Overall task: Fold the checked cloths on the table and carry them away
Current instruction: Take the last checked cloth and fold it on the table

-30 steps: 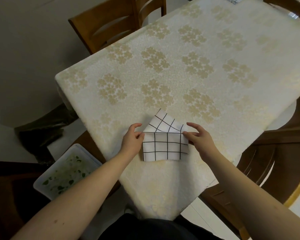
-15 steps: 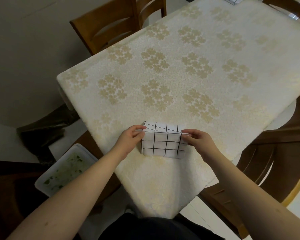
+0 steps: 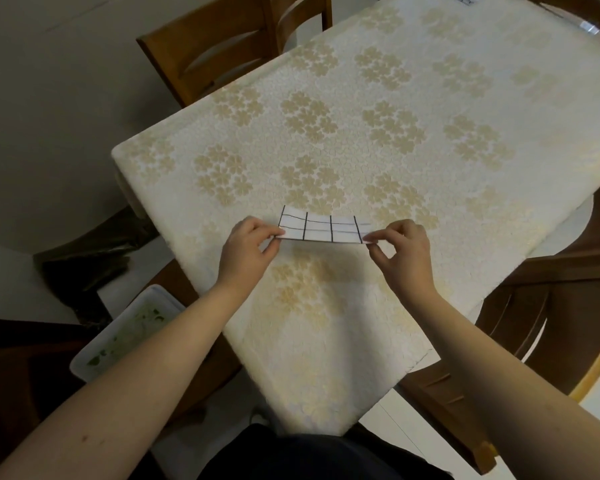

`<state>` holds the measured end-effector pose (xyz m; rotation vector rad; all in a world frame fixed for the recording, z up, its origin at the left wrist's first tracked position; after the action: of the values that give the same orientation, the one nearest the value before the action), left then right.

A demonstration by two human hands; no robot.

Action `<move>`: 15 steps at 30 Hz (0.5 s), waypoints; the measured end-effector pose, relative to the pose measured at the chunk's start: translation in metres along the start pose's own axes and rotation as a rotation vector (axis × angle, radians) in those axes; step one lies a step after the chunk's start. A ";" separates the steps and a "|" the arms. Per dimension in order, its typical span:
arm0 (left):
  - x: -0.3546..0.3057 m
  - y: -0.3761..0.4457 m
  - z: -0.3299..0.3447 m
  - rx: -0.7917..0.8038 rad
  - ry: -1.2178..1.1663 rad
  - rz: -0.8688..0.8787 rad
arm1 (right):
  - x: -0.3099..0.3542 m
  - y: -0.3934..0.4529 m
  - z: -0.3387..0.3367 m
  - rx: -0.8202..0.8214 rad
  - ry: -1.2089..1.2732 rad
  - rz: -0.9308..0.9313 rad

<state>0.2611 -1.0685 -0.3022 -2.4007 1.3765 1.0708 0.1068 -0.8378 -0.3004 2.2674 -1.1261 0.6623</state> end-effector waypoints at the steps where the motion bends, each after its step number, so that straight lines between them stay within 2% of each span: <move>1: 0.004 -0.007 0.006 0.034 -0.047 -0.066 | -0.002 -0.007 0.003 0.000 -0.019 -0.026; 3: 0.011 -0.025 0.021 0.124 -0.151 -0.225 | -0.011 -0.029 0.016 0.059 -0.053 -0.009; 6: 0.023 -0.065 0.051 0.300 -0.311 -0.511 | -0.031 -0.076 0.040 0.171 -0.069 0.130; 8: 0.031 -0.088 0.065 0.366 -0.391 -0.666 | -0.038 -0.100 0.049 0.187 -0.065 0.202; 11: 0.038 -0.095 0.070 0.301 -0.465 -0.788 | -0.037 -0.109 0.053 0.189 -0.069 0.223; 15: 0.040 -0.077 0.070 0.215 -0.512 -0.855 | -0.022 -0.088 0.072 0.282 -0.128 0.090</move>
<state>0.3016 -1.0200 -0.3942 -1.9947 0.2235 1.0733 0.1808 -0.8255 -0.3881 2.5391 -1.2700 0.7617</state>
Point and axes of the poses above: each hand's wrist, its own y-axis towards the middle knuckle, its own z-axis out of the palm, x = y × z, the point moved 3 cm from there along y, towards the middle knuckle
